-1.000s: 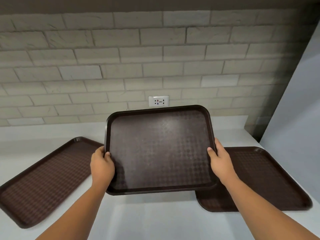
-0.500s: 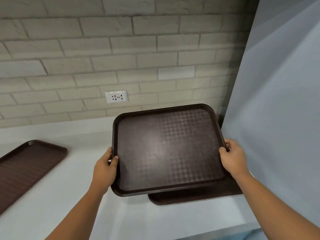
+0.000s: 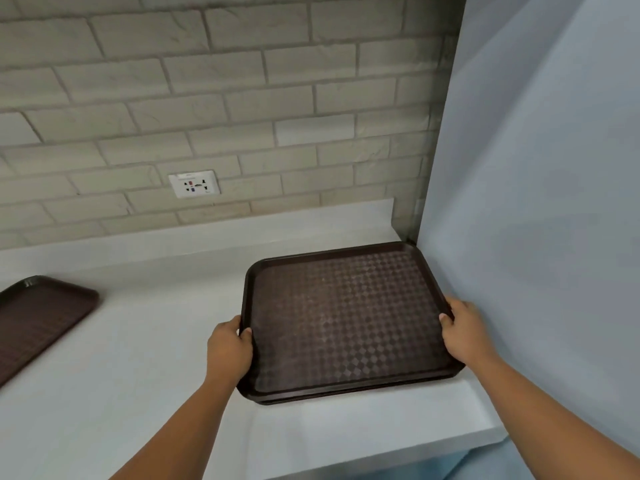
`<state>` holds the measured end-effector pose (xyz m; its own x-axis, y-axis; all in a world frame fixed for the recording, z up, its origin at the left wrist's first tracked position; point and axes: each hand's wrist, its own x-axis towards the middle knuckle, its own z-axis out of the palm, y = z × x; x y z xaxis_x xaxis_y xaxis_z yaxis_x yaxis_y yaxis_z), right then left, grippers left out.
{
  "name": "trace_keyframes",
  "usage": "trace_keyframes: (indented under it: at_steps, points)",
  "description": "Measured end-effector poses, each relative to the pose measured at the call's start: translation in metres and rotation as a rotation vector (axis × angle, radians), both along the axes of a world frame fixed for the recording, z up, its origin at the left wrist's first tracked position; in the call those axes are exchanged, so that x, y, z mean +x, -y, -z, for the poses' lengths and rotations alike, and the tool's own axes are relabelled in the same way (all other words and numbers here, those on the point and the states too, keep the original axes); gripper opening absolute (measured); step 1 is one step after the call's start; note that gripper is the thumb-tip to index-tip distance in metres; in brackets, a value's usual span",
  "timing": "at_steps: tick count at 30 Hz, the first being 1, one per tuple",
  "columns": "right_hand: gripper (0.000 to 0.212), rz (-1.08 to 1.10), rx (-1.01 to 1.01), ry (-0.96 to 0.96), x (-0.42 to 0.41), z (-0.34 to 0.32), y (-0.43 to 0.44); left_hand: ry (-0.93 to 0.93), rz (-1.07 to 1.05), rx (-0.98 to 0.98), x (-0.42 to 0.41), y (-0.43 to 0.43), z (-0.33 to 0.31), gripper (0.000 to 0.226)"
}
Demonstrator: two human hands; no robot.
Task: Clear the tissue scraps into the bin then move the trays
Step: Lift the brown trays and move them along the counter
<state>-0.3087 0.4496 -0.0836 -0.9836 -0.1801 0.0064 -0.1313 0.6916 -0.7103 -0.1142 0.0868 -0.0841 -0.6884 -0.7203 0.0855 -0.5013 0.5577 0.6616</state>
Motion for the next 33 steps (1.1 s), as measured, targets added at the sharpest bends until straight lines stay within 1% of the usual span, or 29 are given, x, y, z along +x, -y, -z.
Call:
trace_keyframes:
  at_steps: [3,7,12,18,27,31,33]
  points:
    - [0.037,-0.021,-0.015,0.042,-0.005,0.010,-0.001,0.075,-0.035,-0.031,-0.003,-0.007,0.007,0.031]
    - [0.034,-0.019,-0.029,0.067,-0.004,0.018,-0.001,0.122,-0.046,-0.030,-0.006,-0.014,0.013,0.031]
    - [0.028,-0.031,0.010,0.044,-0.007,0.022,-0.001,0.163,-0.038,-0.033,-0.006,-0.013,0.021,0.033]
    - [0.025,-0.028,0.019,0.024,-0.014,0.028,-0.004,0.183,-0.040,-0.045,-0.010,-0.015,0.027,0.032]
    - [0.029,-0.019,0.044,-0.019,-0.015,0.036,0.001,0.213,-0.078,-0.023,-0.012,-0.018,0.037,0.031]
    - [0.029,-0.010,0.081,-0.008,-0.016,0.037,0.002,0.188,-0.062,0.058,-0.010,-0.007,0.039,0.037]
    - [0.035,0.001,0.163,-0.057,-0.014,0.034,0.006,0.173,-0.060,0.079,-0.007,-0.003,0.036,0.045]
